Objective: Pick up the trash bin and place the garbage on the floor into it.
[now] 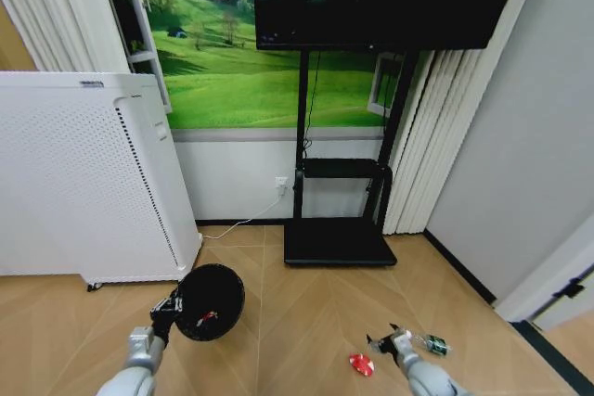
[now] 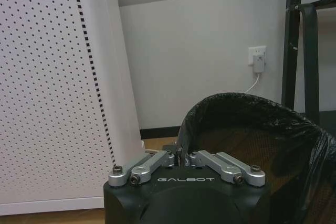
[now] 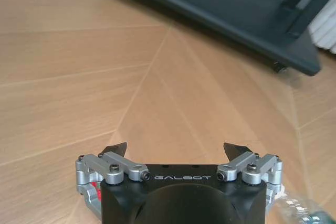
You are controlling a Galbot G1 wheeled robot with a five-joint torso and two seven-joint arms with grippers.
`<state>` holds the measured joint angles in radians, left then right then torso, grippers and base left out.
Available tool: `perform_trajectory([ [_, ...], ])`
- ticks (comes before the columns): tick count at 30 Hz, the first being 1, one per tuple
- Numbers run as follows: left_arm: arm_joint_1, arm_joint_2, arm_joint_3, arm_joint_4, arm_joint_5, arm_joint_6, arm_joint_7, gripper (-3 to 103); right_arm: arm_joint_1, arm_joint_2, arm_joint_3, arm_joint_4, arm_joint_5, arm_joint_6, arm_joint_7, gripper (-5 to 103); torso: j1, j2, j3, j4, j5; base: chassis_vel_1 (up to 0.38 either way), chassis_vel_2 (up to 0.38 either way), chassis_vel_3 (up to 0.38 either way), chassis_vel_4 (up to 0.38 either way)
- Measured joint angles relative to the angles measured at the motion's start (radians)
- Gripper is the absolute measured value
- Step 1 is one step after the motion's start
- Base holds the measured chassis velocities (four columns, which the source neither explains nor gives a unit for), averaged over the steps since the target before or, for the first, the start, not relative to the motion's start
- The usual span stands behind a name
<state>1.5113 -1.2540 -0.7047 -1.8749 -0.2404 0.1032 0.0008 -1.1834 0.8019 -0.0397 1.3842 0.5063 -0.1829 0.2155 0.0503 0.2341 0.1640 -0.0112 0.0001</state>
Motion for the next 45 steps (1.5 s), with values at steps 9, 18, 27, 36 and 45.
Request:
perform_trajectory([
  [9, -0.015, 0.001, 0.05, 0.037, 0.013, 0.0, 0.0, 6, 0.127, 0.047, -0.209, -0.17, -0.007, 0.032, -0.007, 100, 0.0, 0.0, 0.0, 0.0, 0.0, 0.0, 0.0, 0.0, 0.0],
  [18, -0.025, 0.003, 0.104, 0.051, 0.03, 0.006, 0.0, 6, 0.198, 0.06, -0.322, -0.278, -0.004, 0.048, -0.022, 100, 0.0, 0.0, 0.0, -0.0002, 0.0, 0.0, 0.0, 0.0, 0.0],
  [27, -0.024, 0.024, 0.112, 0.046, 0.029, 0.009, 0.001, 6, 0.206, 0.085, -0.371, -0.352, -0.02, 0.066, -0.037, 100, 0.0, 0.0, 0.0, -0.0003, -0.0011, 0.0, 0.0, 0.0, 0.0],
  [36, -0.015, 0.035, 0.107, 0.032, 0.026, 0.01, 0.002, 6, 0.236, 0.126, -0.402, -0.428, -0.026, 0.073, -0.037, 100, 0.0, 0.001, 0.0, -0.0001, -0.0012, 0.0, 0.0, 0.0, 0.0],
  [45, -0.02, 0.045, 0.096, 0.035, 0.021, 0.009, 0.002, 6, 0.167, 0.055, -0.334, -0.197, 0.036, 0.031, 0.001, 100, 0.0, 0.0, 0.0, 0.0009, 0.0007, 0.0, 0.0, 0.0, 0.0],
])
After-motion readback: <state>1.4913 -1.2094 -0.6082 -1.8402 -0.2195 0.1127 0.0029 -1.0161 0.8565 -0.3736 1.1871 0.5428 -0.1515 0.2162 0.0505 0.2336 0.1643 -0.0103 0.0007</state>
